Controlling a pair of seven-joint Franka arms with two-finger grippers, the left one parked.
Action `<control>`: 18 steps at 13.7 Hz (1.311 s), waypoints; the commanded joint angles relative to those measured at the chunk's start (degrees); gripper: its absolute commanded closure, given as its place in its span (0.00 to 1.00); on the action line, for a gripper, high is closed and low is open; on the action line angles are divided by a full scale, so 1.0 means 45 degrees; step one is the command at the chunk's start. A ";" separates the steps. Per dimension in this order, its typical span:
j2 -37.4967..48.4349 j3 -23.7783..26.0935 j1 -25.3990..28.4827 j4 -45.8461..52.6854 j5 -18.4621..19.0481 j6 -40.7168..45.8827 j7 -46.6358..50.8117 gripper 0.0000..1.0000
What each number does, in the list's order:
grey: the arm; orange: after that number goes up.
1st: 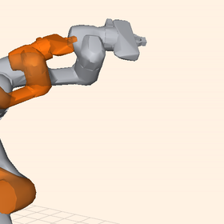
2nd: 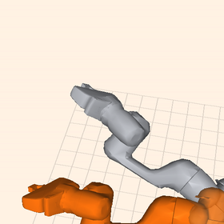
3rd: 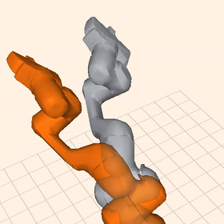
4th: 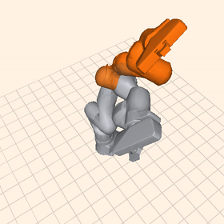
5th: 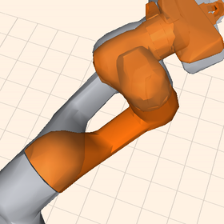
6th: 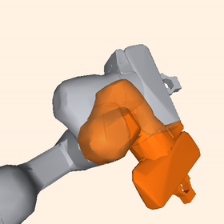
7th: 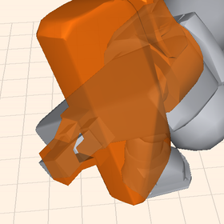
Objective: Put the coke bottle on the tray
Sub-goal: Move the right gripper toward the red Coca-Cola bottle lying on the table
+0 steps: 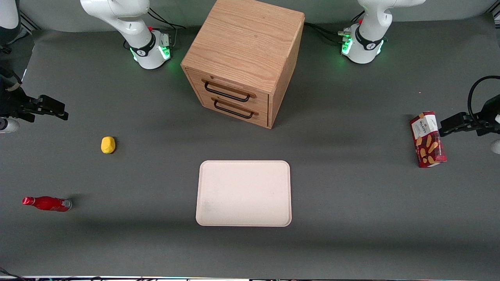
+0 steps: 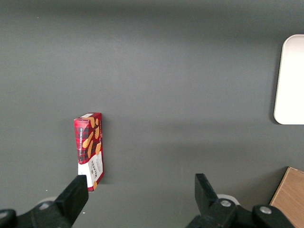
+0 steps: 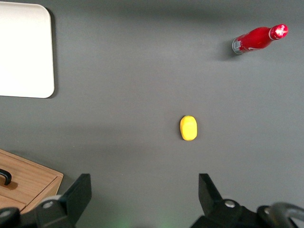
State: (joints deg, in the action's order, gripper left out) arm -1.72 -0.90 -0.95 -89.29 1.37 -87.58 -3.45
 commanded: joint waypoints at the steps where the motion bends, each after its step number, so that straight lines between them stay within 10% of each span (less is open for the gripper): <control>1: 0.0303 0.0179 -0.0083 -0.0217 0.0301 -0.0010 0.0259 0.00; 18: -0.2250 0.0160 -0.2912 0.3467 0.0106 0.0125 -0.2489 0.00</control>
State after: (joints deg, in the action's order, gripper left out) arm -5.37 -0.78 -12.15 -82.49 1.72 -88.65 -10.33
